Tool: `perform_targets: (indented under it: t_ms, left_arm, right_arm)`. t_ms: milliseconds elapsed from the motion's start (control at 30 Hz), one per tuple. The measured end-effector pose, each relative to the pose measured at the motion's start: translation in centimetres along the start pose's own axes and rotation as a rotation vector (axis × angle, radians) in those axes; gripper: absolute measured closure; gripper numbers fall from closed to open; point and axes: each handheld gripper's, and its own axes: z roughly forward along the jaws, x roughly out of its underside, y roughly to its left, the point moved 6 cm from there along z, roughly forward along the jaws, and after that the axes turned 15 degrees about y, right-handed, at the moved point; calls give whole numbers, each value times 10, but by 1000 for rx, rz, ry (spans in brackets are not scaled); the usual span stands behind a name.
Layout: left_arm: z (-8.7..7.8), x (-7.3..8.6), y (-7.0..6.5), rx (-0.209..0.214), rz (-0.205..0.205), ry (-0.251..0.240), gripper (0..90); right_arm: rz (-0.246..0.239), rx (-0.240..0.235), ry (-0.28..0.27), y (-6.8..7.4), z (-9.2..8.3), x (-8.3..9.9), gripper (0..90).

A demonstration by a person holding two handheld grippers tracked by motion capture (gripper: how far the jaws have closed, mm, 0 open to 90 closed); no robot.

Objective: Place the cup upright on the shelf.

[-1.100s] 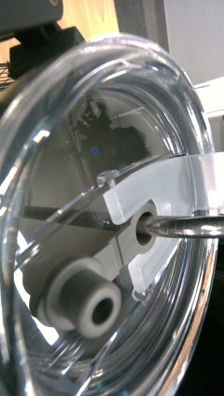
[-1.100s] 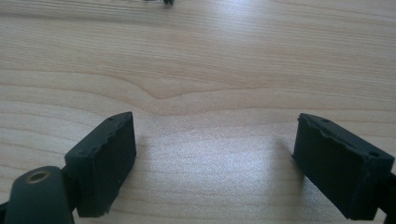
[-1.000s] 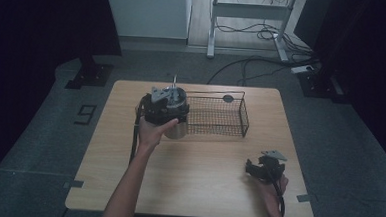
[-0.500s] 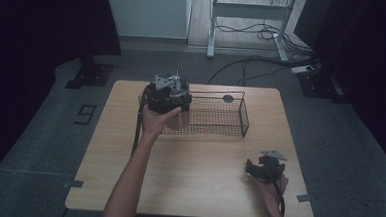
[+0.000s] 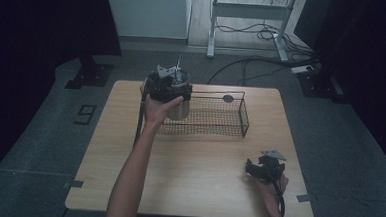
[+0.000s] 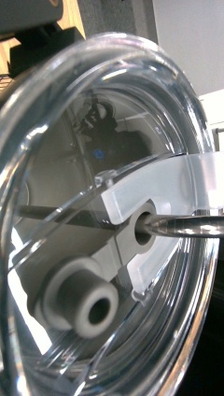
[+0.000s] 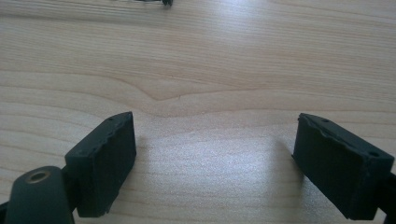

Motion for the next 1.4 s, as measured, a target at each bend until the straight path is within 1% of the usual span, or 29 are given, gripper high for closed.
perform_targets:
  t_ms: [167, 333, 433, 633, 833, 867, 967, 1167, 1267, 1333, 1400]
  left_arm:
    - [10, -3, 0, -10, 2, 6, 33]
    - [22, -4, 3, -22, -17, 10, 33]
    - [30, -2, 4, -31, -20, 19, 33]
    - [46, 7, 6, -47, -25, 48, 33]
    - [66, 21, 13, -61, -48, 82, 33]
    - [68, 23, 15, -63, -47, 90, 33]
    - [76, 29, 18, -69, -61, 99, 33]
    - [88, 40, 23, -79, -82, 114, 33]
    - [92, 45, 24, -83, -81, 125, 33]
    - [94, 47, 24, -81, -84, 123, 33]
    - [96, 49, 24, -84, -78, 128, 33]
  right_arm:
    - [-1, 1, 1, 0, 0, 0, 130]
    - [1, -2, 3, 0, 0, 0, 131]
    - [2, -3, 3, -1, 0, 0, 131]
    - [1, -4, 4, -1, 0, 0, 131]
    - [6, -5, 5, 0, 0, 0, 132]
    - [6, -6, 5, 0, 0, 0, 131]
    - [5, -7, 6, -1, 0, 0, 131]
    - [7, -7, 6, -1, 0, 0, 131]
    - [5, -8, 6, -1, 0, 0, 132]
    - [3, -5, 5, 0, 0, 0, 132]
    - [0, -3, 4, 0, 0, 0, 132]
